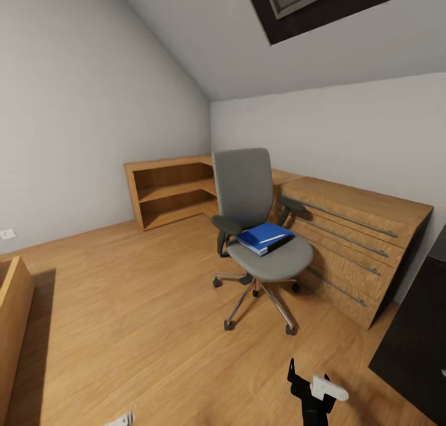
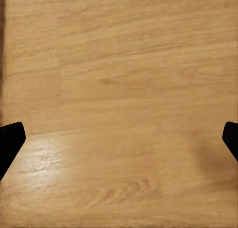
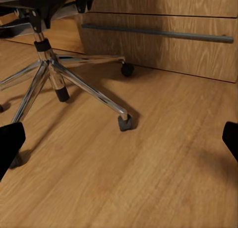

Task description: In the bedroom, organize the workspace by keeping the computer under the desk, ensuring the monitor is on the desk, placing the keyboard on the desk next to the monitor, placing the mouse on the desk next to the keyboard, moving the folder from the swivel chair onto the desk next to the mouse, stacking the notebook on top of the folder with the pen on top of the notebook, and positioning the swivel chair next to the desk.

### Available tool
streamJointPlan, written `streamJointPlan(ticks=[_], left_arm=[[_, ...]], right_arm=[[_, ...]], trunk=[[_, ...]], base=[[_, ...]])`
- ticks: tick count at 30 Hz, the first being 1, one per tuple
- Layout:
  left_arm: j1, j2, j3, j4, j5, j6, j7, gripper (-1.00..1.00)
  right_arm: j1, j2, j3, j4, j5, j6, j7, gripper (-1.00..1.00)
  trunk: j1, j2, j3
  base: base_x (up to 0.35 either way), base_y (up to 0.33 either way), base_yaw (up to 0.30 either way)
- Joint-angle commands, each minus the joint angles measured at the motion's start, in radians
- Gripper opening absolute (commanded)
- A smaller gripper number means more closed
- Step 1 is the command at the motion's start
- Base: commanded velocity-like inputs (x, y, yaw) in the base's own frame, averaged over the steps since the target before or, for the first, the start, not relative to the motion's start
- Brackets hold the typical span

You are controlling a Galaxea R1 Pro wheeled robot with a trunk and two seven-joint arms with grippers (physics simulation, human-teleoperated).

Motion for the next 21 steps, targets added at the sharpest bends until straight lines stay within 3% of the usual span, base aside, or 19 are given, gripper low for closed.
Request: streamJointPlan(ticks=[1, 6, 7, 8, 11, 18, 21], left_arm=[[0.000, 0.001, -0.004, 0.008, 0.006, 0.000, 0.007, 1.00], [0.000, -0.001, -0.004, 0.093, 0.006, -0.007, -0.001, 1.00], [-0.080, 0.000, -0.005, 0.314, 0.006, -0.010, -0.122, 1.00], [-0.095, 0.000, -0.005, 0.347, 0.005, -0.011, -0.154, 1.00], [-0.125, 0.000, -0.004, 0.406, 0.006, -0.015, -0.231, 1.00], [-0.129, -0.006, -0.007, 0.416, 0.003, -0.016, -0.244, 1.00], [-0.130, -0.007, -0.017, 0.417, -0.013, -0.015, -0.245, 1.00]], right_arm=[[0.000, 0.000, 0.001, 0.000, 0.000, -0.003, -0.004, 1.00], [0.000, 0.000, 0.000, 0.001, -0.001, -0.004, -0.004, 1.00], [0.000, 0.000, -0.001, 0.001, -0.003, -0.004, -0.005, 1.00], [0.000, 0.000, -0.001, 0.001, -0.002, -0.004, -0.005, 1.00], [0.000, -0.001, -0.001, 0.001, -0.001, -0.004, -0.005, 1.00], [0.000, 0.001, 0.005, 0.001, 0.009, -0.003, -0.002, 1.00], [0.000, 0.004, 0.017, 0.001, 0.041, -0.002, -0.002, 1.00]], trunk=[[-0.004, 0.007, 0.002], [-0.023, 0.042, 0.018], [-0.027, 0.049, 0.021], [-0.031, 0.056, 0.024], [-0.042, 0.077, 0.034], [-0.069, 0.126, 0.052], [-0.081, 0.147, 0.057]], base=[[0.000, 0.000, 0.000], [0.000, 0.000, 0.000], [0.000, 0.000, -0.026], [0.000, 0.000, -0.096], [0.000, 0.000, -0.182], [0.000, 0.000, -0.182], [0.000, 0.000, -0.051]])
